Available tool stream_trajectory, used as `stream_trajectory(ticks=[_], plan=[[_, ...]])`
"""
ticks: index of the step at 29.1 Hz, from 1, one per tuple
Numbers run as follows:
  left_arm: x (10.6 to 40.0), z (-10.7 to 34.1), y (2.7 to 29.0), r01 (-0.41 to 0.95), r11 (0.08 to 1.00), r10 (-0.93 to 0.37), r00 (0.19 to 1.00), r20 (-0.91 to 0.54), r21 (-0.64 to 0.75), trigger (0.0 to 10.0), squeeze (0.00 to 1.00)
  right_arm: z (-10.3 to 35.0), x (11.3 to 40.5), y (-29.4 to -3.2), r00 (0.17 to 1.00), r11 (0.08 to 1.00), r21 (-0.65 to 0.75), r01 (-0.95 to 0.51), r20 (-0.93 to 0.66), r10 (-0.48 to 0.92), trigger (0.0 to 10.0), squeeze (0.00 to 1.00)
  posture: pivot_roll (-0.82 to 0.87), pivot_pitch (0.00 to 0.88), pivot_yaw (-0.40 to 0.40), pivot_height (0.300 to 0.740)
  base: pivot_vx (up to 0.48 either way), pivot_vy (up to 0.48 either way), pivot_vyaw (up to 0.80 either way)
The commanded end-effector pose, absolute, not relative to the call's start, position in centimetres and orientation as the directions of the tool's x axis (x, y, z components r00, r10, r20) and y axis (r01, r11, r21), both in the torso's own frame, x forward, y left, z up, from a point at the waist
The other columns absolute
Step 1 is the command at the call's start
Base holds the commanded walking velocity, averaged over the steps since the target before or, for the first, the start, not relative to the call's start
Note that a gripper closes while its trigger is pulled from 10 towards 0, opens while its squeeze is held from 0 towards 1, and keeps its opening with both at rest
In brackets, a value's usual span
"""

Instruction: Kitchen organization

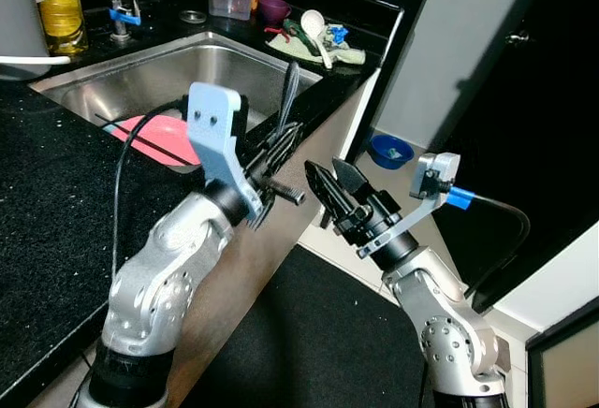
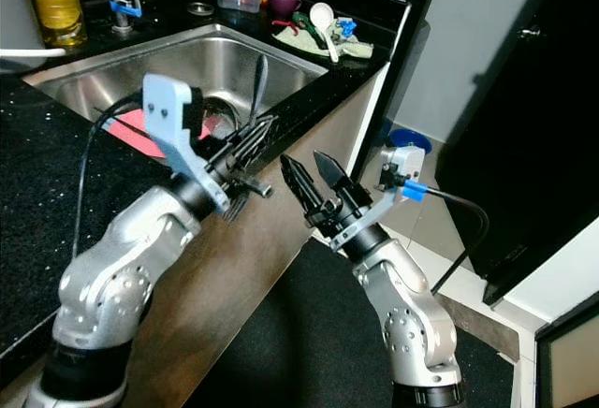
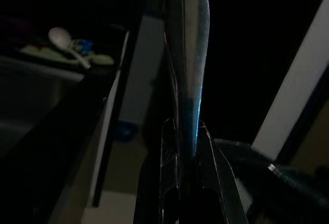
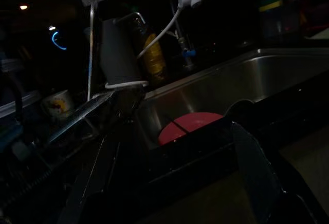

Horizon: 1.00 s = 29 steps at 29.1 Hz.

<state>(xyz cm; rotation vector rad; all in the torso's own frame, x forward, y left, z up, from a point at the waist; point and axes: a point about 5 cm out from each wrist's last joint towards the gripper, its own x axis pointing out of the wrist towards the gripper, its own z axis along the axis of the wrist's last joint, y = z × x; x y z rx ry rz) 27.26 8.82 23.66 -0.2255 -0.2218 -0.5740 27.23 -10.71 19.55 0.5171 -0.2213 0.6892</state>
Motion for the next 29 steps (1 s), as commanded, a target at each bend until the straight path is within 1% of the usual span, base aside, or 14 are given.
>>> stream_trajectory(ticks=[1, 2, 3, 4, 5, 6, 8, 12, 14, 20, 27, 29], plan=[[26.6, 24.2, 8.6, 0.547, 0.829, -0.496, 0.814, 0.303, -0.112, 10.0, 0.00, 19.2, 27.0, -11.2, 0.767, 0.672, 0.372, -0.641, 0.349, 0.539, 10.0, 0.00, 0.11, 0.000, -0.190, 0.740, 0.000, 0.000, 0.00], [26.4, 24.2, 8.9, 0.514, 0.852, -0.464, 0.828, 0.314, -0.097, 10.0, 0.00, 19.1, 26.9, -11.3, 0.771, 0.675, 0.374, -0.636, 0.346, 0.535, 10.0, 0.00, 0.11, 0.000, -0.191, 0.740, 0.000, 0.000, 0.00], [26.4, 24.2, 8.9, 0.514, 0.852, -0.464, 0.828, 0.314, -0.097, 10.0, 0.00, 19.1, 26.9, -11.3, 0.771, 0.675, 0.374, -0.636, 0.346, 0.535, 10.0, 0.00, 0.11, 0.000, -0.191, 0.740, 0.000, 0.000, 0.00], [26.3, 24.2, 9.3, 0.470, 0.879, -0.423, 0.847, 0.323, -0.083, 10.0, 0.00, 18.8, 26.8, -11.5, 0.780, 0.685, 0.375, -0.625, 0.338, 0.527, 10.0, 0.00, 0.10, 0.000, -0.191, 0.740, 0.000, 0.000, 0.00], [26.3, 24.2, 9.3, 0.470, 0.879, -0.423, 0.847, 0.323, -0.083, 10.0, 0.00, 18.8, 26.8, -11.5, 0.780, 0.685, 0.375, -0.625, 0.338, 0.527, 10.0, 0.00, 0.10, 0.000, -0.191, 0.740, 0.000, 0.000, 0.00], [26.2, 24.1, 9.7, 0.430, 0.901, -0.391, 0.860, 0.329, -0.052, 10.0, 0.00, 18.5, 26.8, -11.7, 0.794, 0.699, 0.378, -0.607, 0.327, 0.513, 10.0, 0.00, 0.10, 0.000, -0.190, 0.740, 0.000, 0.000, 0.00], [26.2, 24.1, 9.7, 0.430, 0.901, -0.391, 0.860, 0.329, -0.052, 10.0, 0.00, 18.5, 26.8, -11.7, 0.794, 0.699, 0.378, -0.607, 0.327, 0.513, 10.0, 0.00, 0.10, 0.000, -0.190, 0.740, 0.000, 0.000, 0.00], [25.6, 23.1, 10.3, 0.314, 0.943, -0.332, 0.892, 0.307, 0.110, 10.0, 0.00, 17.1, 26.5, -13.2, 0.881, 0.790, 0.396, -0.469, 0.267, 0.390, 10.0, 0.00, 0.10, 0.000, -0.174, 0.740, 0.000, 0.000, 0.00], [25.4, 22.5, 10.4, 0.283, 0.948, -0.315, 0.906, 0.284, 0.148, 10.0, 0.00, 16.5, 26.4, -13.6, 0.907, 0.818, 0.397, -0.417, 0.241, 0.345, 10.0, 0.00, 0.09, 0.000, -0.169, 0.740, 0.000, 0.000, 0.00], [24.9, 20.7, 10.8, 0.238, 0.961, -0.263, 0.942, 0.209, 0.139, 10.0, 0.00, 15.1, 26.0, -13.6, 0.934, 0.847, 0.395, -0.355, 0.176, 0.310, 10.0, 0.00, 0.09, 0.006, -0.169, 0.740, 0.000, 0.000, 0.00], [24.5, 19.3, 10.9, 0.207, 0.968, -0.229, 0.961, 0.158, 0.146, 10.0, 0.00, 14.8, 26.0, -13.7, 0.944, 0.862, 0.385, -0.330, 0.153, 0.294, 10.0, 0.00, 0.07, 0.018, -0.175, 0.740, 0.000, 0.000, 0.00], [24.5, 18.3, 11.0, 0.190, 0.972, -0.208, 0.970, 0.125, 0.136, 10.0, 0.00, 14.7, 26.0, -13.6, 0.945, 0.867, 0.376, -0.328, 0.148, 0.293, 10.0, 0.00, 0.07, 0.012, -0.177, 0.740, 0.000, 0.000, 0.00]])
